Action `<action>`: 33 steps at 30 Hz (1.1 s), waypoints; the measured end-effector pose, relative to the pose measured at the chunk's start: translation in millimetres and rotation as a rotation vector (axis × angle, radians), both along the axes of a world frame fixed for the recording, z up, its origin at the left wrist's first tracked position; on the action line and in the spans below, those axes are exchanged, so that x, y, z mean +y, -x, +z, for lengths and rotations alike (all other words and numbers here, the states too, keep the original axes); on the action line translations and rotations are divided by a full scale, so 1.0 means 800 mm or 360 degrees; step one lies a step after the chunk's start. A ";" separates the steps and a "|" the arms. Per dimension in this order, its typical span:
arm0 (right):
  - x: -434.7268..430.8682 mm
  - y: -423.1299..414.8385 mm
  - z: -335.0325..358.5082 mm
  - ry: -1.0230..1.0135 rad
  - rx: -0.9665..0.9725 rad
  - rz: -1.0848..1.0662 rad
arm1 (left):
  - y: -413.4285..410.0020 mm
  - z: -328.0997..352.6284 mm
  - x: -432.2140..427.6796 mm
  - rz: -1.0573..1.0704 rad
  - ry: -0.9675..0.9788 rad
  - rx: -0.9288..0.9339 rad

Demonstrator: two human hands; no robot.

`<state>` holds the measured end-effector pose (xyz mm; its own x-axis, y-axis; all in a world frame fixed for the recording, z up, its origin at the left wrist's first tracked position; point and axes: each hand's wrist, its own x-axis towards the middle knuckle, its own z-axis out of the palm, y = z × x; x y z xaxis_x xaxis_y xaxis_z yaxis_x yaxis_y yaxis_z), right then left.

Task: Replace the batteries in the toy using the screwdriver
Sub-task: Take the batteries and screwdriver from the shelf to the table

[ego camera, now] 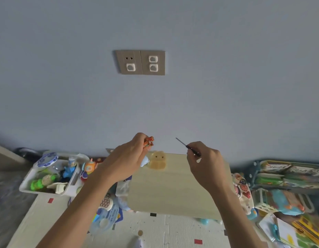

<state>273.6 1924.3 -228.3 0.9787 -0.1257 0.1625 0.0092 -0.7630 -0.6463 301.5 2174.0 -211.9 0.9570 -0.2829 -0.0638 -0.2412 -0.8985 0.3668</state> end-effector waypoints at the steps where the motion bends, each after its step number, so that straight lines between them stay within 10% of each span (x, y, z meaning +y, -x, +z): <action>1: 0.007 -0.018 -0.034 -0.0003 -0.0002 0.0003 | -0.022 -0.034 0.003 -0.0026 -0.0021 -0.0015; 17: -0.013 -0.148 -0.612 0.0095 -0.0059 0.0245 | -0.139 -0.619 0.002 -0.0247 -0.0228 -0.0071; 33: -0.028 -0.098 -0.746 0.0597 -0.0418 0.0390 | -0.091 -0.776 -0.009 -0.0610 -0.0603 -0.0430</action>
